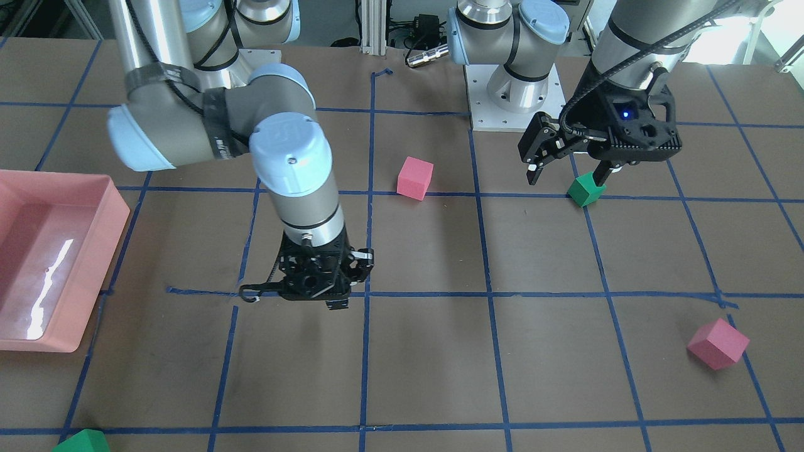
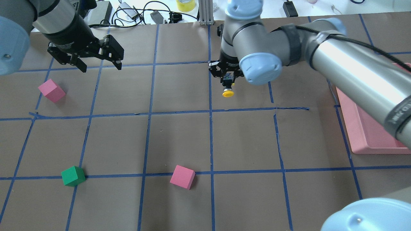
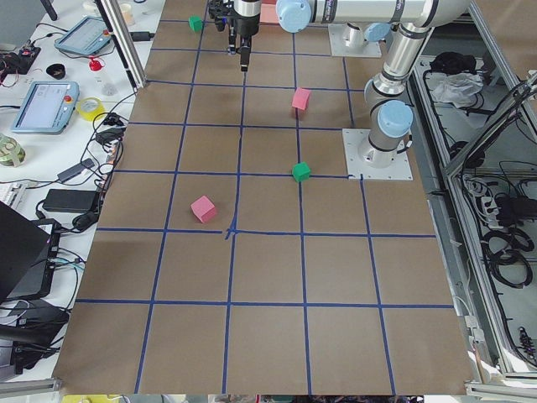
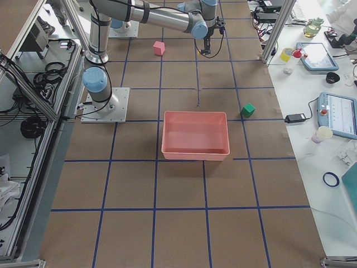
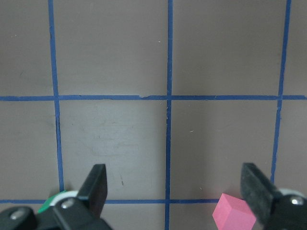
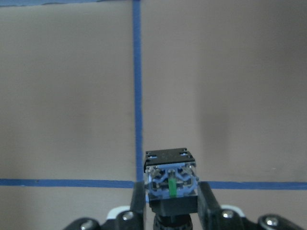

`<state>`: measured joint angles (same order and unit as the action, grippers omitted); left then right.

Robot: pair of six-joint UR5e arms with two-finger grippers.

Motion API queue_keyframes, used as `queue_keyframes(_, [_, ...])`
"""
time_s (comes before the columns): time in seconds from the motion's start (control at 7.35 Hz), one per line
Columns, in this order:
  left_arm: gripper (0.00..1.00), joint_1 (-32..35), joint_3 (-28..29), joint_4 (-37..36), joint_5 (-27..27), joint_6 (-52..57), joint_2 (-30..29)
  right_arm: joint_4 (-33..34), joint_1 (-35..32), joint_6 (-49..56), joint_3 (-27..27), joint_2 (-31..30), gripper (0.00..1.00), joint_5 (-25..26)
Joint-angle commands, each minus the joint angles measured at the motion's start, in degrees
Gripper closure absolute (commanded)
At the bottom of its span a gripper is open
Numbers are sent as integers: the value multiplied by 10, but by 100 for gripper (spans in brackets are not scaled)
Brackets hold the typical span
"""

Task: Align button upright
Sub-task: 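Lift the switch out of the bin and carry it to the table center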

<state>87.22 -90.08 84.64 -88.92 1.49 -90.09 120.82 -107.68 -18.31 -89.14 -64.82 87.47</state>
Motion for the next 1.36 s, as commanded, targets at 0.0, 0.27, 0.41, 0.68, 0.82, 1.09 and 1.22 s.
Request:
queue_keyframes(0.0, [0, 1, -2, 0, 0, 0, 0, 35, -54, -46, -3, 47, 100, 16])
queue_keyframes(0.27, [0, 1, -4, 1, 0, 1, 1, 52, -55, -43, -10, 57, 100, 23])
queue_keyframes(0.41, [0, 0, -5, 3, 0, 1, 3, 72, -55, -47, -22, 60, 100, 25])
queue_keyframes(0.68, [0, 1, -5, 2, 0, 1, 4, 76, -55, -48, -28, 65, 100, 25])
queue_keyframes(0.82, [0, 1, -5, 0, 0, 1, 6, 76, -55, -48, -29, 66, 99, 24])
queue_keyframes(1.09, [0, 1, -6, 0, 0, 2, 15, 75, -55, -49, -32, 67, 82, 18])
queue_keyframes(1.22, [0, 1, -6, 3, 0, 1, 16, 77, -55, -51, -31, 67, 80, 17])
